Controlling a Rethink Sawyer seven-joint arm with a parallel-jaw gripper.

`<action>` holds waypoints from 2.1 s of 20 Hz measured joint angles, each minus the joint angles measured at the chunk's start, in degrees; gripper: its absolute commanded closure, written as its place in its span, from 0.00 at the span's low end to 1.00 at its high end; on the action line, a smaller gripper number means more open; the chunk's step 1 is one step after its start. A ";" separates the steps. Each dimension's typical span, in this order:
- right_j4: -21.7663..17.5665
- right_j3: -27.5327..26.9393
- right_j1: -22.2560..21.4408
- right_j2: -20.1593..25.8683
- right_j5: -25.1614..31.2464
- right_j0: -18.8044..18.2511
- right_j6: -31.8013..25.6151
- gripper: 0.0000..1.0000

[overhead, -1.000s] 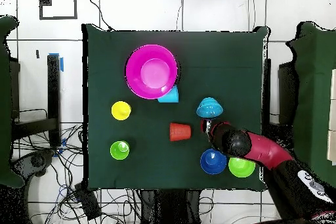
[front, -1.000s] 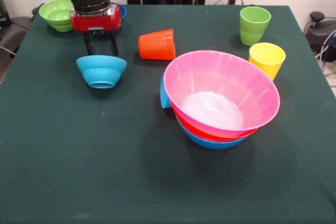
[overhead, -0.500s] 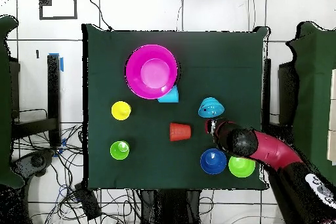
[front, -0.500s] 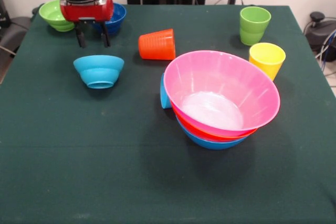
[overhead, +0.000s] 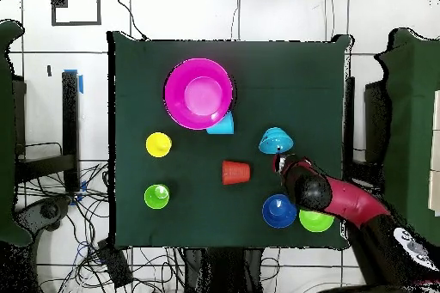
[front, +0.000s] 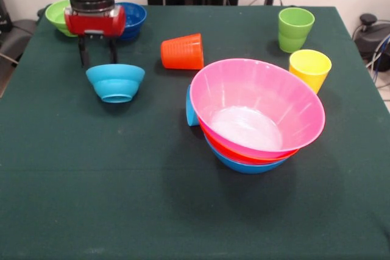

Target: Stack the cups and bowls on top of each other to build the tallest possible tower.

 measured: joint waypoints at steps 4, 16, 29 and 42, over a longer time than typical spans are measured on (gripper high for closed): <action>-0.02 -0.13 3.93 -2.51 -9.78 0.73 0.05 0.00; -0.04 -0.05 6.53 -2.02 -11.98 -1.54 0.05 0.00; -0.46 0.55 6.50 -1.59 -12.49 -3.92 0.05 1.00; -0.46 0.70 6.14 -1.75 -12.48 -3.68 0.05 1.00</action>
